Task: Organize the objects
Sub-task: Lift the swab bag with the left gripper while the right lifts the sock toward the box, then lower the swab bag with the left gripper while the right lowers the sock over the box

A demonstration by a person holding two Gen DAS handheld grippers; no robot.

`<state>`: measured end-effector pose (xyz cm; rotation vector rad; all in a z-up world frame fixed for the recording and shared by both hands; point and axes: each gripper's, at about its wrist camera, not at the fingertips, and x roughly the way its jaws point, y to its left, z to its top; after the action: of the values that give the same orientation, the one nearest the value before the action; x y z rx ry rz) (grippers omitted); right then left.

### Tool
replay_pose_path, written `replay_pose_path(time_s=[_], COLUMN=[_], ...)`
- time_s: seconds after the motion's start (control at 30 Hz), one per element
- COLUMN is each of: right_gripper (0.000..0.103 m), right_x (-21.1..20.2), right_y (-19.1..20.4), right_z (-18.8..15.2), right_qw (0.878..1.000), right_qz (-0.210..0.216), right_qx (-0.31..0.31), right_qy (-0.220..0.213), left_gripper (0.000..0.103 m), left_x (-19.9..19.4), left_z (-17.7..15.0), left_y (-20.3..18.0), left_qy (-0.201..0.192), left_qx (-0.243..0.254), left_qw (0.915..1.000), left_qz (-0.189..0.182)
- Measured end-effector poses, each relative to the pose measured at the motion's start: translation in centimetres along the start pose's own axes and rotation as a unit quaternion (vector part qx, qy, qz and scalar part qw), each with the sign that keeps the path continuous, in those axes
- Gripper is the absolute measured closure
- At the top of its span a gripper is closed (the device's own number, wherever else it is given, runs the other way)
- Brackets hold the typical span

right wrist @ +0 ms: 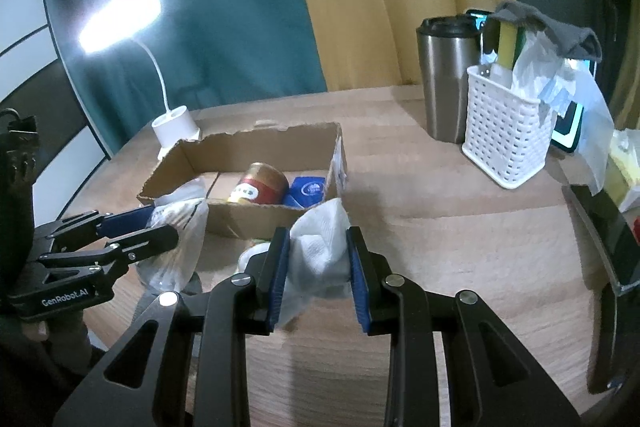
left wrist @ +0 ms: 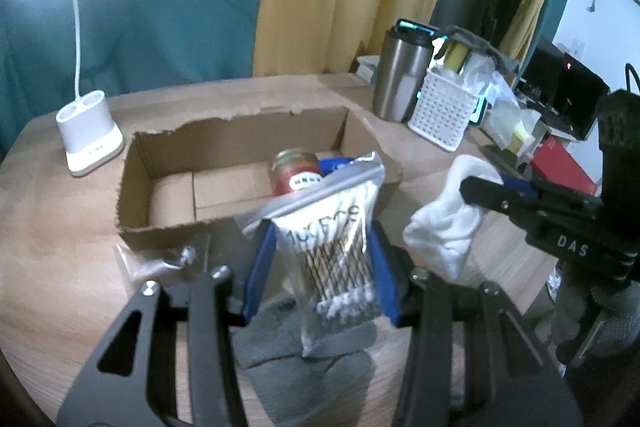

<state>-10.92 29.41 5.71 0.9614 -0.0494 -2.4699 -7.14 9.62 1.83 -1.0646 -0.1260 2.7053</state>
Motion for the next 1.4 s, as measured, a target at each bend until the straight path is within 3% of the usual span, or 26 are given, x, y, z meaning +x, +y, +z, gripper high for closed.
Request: replay_pose_path(time_s=[0.8,1.4], right_gripper=[0.073,0.073], right_x=[0.9,3.9], right_y=[2.7,2.7], right_z=[3.8,6.9], right_qw=[0.999,0.999], right_qz=[0.001,0.008], right_qx=[-0.023,-0.021], right_qy=[-0.024,-0.025], left_gripper=[0.056,0.056], left_x=[-1.1,2.1], left_z=[3.4,5.0], left_y=[3.4,5.4], left_qy=[-0.037,-0.021], left_qx=[-0.005,-0.014], left_qw=[0.9993,0.9996], left_qz=[0.007,0.015])
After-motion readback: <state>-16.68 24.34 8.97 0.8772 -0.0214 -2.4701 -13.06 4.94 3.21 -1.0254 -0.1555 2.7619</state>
